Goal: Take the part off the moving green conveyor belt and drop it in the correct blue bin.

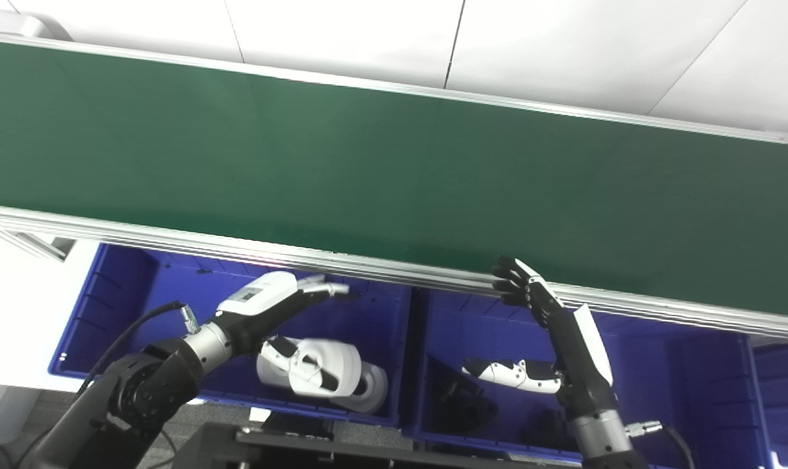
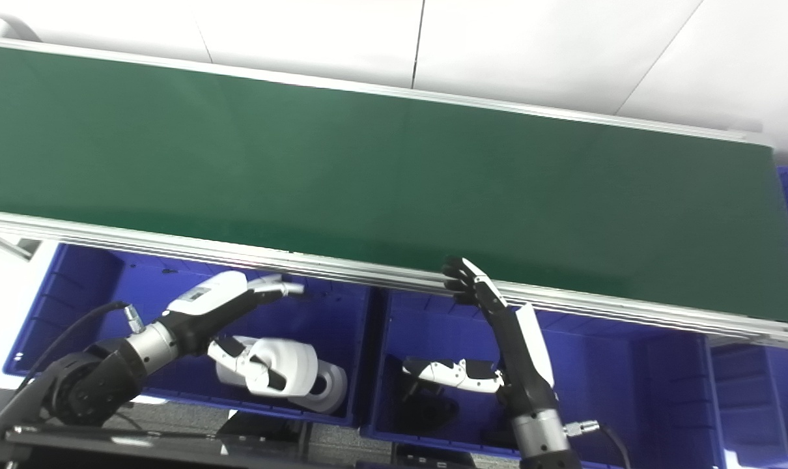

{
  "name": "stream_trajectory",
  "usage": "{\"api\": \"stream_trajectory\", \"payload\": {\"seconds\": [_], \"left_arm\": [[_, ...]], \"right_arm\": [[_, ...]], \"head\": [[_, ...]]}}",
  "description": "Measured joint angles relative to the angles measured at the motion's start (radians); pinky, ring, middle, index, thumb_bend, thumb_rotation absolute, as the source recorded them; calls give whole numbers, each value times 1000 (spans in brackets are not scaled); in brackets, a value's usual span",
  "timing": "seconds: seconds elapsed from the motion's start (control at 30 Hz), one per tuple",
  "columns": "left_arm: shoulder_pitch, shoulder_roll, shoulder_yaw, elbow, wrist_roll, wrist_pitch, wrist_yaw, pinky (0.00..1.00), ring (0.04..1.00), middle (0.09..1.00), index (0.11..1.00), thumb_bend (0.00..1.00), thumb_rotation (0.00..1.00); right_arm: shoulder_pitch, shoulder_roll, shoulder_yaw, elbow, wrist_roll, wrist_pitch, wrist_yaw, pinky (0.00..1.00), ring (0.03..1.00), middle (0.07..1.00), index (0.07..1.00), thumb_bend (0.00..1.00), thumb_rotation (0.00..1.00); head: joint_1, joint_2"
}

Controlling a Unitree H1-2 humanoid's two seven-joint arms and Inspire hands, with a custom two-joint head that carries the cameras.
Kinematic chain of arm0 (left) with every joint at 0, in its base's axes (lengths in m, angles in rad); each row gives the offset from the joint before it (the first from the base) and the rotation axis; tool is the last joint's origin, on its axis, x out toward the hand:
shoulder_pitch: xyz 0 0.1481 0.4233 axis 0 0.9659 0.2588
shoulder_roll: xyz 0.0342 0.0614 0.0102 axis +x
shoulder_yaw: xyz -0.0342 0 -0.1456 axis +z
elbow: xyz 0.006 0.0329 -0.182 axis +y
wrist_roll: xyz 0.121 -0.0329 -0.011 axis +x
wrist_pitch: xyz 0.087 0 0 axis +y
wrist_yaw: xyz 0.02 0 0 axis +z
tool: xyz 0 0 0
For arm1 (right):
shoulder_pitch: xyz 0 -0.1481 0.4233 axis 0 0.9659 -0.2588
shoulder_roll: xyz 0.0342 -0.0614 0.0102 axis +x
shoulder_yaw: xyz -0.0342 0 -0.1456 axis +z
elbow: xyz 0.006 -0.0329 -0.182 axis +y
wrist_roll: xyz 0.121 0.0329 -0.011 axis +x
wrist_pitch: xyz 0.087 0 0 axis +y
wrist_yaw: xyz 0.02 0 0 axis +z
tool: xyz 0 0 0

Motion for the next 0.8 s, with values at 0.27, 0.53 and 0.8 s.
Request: {"api": "stream_trajectory", "payload": {"seconds": [0.27, 0.53, 0.8], "left_arm": [[41, -100, 9, 20, -249, -77, 8, 957, 980, 987, 957, 830, 449], [21, -100, 30, 110, -403, -198, 2, 888, 932, 943, 918, 858, 310], [22, -136, 10, 113, -471, -193, -12, 894, 946, 948, 926, 868, 320]], "right_arm": [[21, 2, 3, -6, 0, 7, 6, 793, 831, 863, 887, 900, 328], [42, -3, 4, -9, 8, 45, 24, 696, 818, 868, 895, 944, 351], [38, -28, 3, -7, -13, 45, 29, 677, 813, 853, 891, 956, 359]], "head": [[-40, -23], [-91, -46], [-87, -101]]}}
